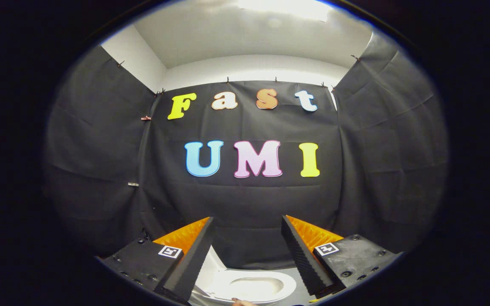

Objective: Open the toilet lid.

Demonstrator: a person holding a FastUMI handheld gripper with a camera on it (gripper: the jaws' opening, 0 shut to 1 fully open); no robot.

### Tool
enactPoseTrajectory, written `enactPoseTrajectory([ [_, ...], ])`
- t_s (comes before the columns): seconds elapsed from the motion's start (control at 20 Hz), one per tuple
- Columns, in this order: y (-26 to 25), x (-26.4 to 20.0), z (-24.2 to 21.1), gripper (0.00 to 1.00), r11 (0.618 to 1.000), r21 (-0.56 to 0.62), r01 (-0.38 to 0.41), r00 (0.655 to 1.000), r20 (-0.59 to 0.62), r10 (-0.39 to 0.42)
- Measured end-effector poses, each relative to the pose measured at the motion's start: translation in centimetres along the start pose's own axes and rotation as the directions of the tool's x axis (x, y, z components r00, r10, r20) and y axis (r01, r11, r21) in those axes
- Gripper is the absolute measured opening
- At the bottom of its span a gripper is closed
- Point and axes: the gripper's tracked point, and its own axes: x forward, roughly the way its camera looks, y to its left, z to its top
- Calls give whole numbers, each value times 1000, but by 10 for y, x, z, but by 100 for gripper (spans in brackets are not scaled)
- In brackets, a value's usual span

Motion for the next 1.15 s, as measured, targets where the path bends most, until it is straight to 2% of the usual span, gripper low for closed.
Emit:
enactPoseTrajectory([
  [0.4,-24,-12,1,97,1000,3,31,999,28,-31],
  [1.15,-23,-10,-8,97,1000,25,16,1000,11,-16],
])
